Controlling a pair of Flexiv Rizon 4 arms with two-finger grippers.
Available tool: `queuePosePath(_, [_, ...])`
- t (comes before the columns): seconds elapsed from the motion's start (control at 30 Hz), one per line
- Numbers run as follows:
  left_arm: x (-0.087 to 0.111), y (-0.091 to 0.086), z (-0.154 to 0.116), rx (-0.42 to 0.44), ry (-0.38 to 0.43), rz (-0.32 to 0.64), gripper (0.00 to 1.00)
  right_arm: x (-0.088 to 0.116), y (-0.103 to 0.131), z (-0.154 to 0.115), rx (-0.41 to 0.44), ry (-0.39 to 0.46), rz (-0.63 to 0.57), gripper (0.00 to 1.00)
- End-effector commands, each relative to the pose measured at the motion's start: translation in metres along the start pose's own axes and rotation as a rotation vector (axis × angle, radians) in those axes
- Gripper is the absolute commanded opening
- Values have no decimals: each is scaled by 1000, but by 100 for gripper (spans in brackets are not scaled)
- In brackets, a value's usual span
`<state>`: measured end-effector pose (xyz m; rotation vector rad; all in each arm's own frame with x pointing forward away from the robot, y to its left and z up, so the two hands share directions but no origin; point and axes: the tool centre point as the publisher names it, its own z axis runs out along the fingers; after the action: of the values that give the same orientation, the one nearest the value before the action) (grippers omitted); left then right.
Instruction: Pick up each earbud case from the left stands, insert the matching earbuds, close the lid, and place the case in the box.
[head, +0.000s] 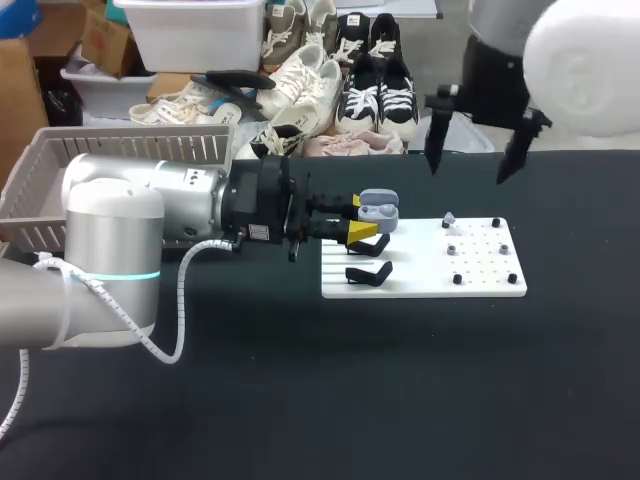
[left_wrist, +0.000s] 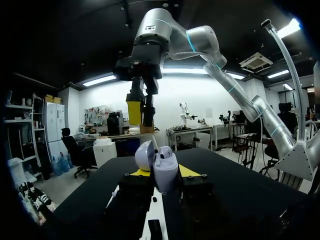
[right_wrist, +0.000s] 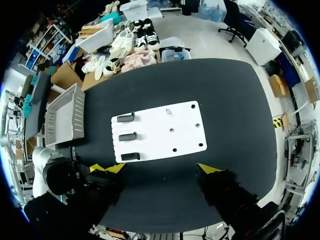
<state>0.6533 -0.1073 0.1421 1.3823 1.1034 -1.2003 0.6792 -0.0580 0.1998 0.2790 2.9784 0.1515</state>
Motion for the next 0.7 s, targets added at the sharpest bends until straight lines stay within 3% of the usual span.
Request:
queuePosePath(0.03, [0,-1,0,-3,-1,1,0,-16,-12,20,-43,18,18,93])
queuePosePath(0.23, [0,-1,0,-3,-1,1,0,-27,-21,49,-43,62,77,88])
queuePosePath(0.43, [0,-1,0,-3,-1,1,0,-39,-25,72,-44,74,130,58])
queuePosePath(0.5, [0,-1,0,-3,-1,1,0,-41,-25,79,-47,82,142,61])
queuePosePath(0.63, [0,-1,0,-3,-1,1,0,-44,-24,99,-44,72,133,78])
queuePosePath(0.7, [0,-1,0,-3,-1,1,0,-47,-25,107,-50,58,144,77])
